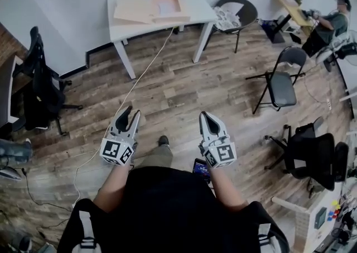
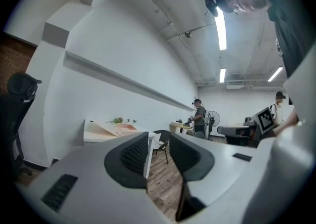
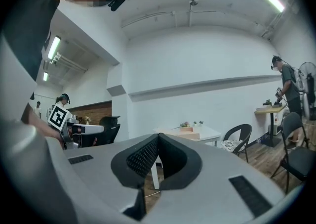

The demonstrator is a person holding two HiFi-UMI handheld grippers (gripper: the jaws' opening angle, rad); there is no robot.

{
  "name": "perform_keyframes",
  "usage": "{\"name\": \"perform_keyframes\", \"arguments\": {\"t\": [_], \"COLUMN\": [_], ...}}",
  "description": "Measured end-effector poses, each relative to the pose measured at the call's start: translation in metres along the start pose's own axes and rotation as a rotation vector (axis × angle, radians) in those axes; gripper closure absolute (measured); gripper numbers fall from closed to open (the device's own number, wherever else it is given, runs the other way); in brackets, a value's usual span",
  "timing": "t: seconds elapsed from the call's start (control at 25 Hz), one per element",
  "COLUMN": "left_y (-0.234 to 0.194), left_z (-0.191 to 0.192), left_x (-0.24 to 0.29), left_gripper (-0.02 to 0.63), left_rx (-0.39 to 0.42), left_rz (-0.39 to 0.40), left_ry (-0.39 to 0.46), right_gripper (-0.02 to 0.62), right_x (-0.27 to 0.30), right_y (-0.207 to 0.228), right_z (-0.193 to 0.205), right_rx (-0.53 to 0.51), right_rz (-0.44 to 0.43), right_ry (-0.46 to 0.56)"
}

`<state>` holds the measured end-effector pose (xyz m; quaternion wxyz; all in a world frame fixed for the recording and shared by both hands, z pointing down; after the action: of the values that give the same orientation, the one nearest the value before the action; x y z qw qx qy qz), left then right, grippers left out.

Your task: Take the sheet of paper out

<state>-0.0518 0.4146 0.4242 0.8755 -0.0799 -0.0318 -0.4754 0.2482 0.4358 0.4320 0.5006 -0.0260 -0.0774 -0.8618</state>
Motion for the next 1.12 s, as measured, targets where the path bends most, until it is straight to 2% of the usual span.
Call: {"name": "perform_keyframes", "arguments": {"t": [0.36, 0.72, 0.92, 1.12], "left_y": [-0.059, -0.092, -0.104, -0.123], "left_z": [-0.014, -0.016, -0.022, -0.03], "left_x": [0.1, 0.175, 0.226, 0.29], "left_gripper": [0.489, 0.489, 0.489, 0.489], "left_rx": [-0.002, -0.02, -0.016, -0.015], "left_rz": [0.04, 0.052, 0.031, -0.015], "left_ry": [-0.017, -0.027, -0.006, -0.029], "right_gripper": [0.583, 0.583, 0.583, 0.584], "right_x": [0.097, 0.158, 0.194, 0.248], "right_y": [0.059, 0.102, 0.152, 0.206], "right_z": [-0.028, -0.037, -0.041, -0.053], "right_rx": [0.003, -0.033, -0.027, -0.031], "right_rz": [0.018, 0.017, 0.005, -0.035], "right_ry": [0.017, 0.001, 0.005, 0.014]}}
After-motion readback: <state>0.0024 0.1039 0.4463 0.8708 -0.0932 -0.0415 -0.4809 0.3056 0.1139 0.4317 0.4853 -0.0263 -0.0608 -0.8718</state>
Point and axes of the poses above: the fingertips, and each gripper's own axes: x forward along the fingers, y to its right, z out of its underside, the point moved 6 cm from there along -x, backward along the fingers, and after that the axes turned 5 degrees about -y, right-handed, at the moved point
